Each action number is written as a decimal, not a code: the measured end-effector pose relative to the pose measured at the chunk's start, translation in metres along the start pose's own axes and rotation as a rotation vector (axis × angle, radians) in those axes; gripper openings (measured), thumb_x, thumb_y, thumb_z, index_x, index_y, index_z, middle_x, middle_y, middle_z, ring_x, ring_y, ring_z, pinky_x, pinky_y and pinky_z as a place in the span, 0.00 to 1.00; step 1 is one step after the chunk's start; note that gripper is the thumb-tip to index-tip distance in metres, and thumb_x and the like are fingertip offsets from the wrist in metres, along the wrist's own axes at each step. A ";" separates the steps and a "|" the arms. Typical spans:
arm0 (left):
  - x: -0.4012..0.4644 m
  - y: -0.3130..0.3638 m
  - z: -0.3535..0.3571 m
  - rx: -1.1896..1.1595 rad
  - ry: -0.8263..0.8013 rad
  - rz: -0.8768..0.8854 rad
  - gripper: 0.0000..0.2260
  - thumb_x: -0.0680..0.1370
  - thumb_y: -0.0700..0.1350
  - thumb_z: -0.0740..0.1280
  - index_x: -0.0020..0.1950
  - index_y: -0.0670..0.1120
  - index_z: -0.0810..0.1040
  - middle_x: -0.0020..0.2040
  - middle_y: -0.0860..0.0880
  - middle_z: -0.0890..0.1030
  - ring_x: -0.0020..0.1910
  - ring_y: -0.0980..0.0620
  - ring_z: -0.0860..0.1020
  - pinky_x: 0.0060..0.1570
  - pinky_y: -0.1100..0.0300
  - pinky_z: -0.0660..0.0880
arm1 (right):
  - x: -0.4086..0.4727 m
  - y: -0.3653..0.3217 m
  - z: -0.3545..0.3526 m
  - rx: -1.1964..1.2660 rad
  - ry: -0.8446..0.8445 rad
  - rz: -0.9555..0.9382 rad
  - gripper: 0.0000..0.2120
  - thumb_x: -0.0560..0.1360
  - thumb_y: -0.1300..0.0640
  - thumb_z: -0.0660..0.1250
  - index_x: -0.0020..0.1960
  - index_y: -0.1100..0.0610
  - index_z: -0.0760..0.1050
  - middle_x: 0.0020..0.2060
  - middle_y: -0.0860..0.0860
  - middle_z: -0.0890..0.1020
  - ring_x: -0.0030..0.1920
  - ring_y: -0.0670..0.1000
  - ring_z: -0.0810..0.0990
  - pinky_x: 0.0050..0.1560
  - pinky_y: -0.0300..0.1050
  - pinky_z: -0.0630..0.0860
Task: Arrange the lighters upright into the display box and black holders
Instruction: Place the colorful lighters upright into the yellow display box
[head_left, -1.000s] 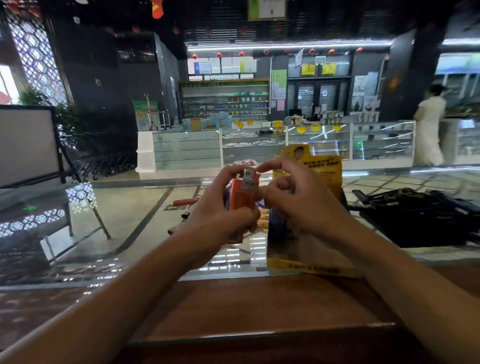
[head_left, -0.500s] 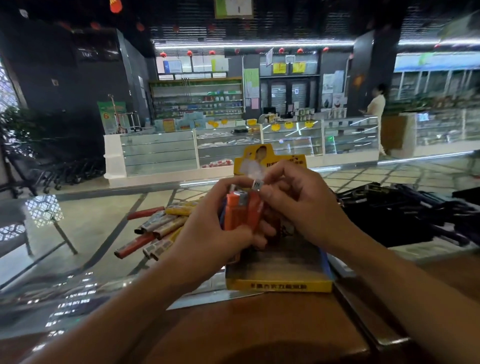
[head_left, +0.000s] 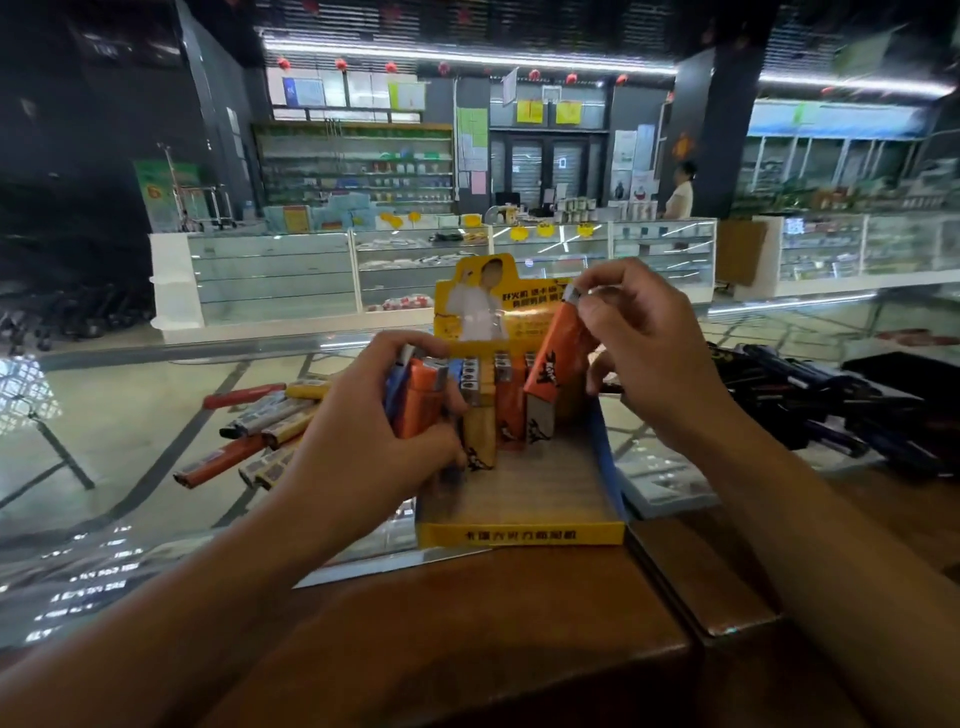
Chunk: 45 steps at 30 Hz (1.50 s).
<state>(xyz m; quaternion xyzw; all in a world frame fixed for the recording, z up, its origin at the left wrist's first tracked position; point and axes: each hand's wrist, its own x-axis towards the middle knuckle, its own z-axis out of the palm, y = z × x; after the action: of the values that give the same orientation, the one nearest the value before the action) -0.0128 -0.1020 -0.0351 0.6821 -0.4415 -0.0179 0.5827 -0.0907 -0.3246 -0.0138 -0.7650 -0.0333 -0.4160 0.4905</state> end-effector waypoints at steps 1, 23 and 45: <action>-0.001 -0.001 0.000 0.033 0.015 -0.006 0.26 0.69 0.31 0.72 0.59 0.55 0.73 0.47 0.50 0.82 0.43 0.50 0.84 0.36 0.60 0.81 | 0.001 0.001 -0.003 -0.071 -0.007 -0.018 0.03 0.81 0.60 0.63 0.54 0.55 0.74 0.34 0.52 0.81 0.33 0.60 0.80 0.27 0.55 0.78; 0.000 -0.014 -0.009 0.100 0.102 -0.281 0.18 0.74 0.33 0.71 0.55 0.54 0.74 0.45 0.43 0.80 0.29 0.51 0.82 0.29 0.59 0.79 | -0.011 0.010 -0.008 -0.375 -0.136 -0.163 0.09 0.76 0.61 0.71 0.53 0.51 0.79 0.44 0.44 0.83 0.47 0.42 0.82 0.47 0.31 0.76; 0.000 -0.020 -0.009 0.158 0.076 -0.259 0.13 0.74 0.41 0.74 0.56 0.51 0.77 0.43 0.44 0.81 0.32 0.51 0.81 0.33 0.60 0.79 | -0.010 0.017 0.016 -0.627 -0.245 -0.417 0.06 0.75 0.51 0.69 0.49 0.52 0.79 0.44 0.40 0.78 0.48 0.45 0.73 0.50 0.49 0.72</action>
<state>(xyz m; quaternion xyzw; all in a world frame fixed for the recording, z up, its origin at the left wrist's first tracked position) 0.0036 -0.0964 -0.0482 0.7774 -0.3275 -0.0323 0.5361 -0.0801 -0.3169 -0.0356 -0.8985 -0.1176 -0.4021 0.1307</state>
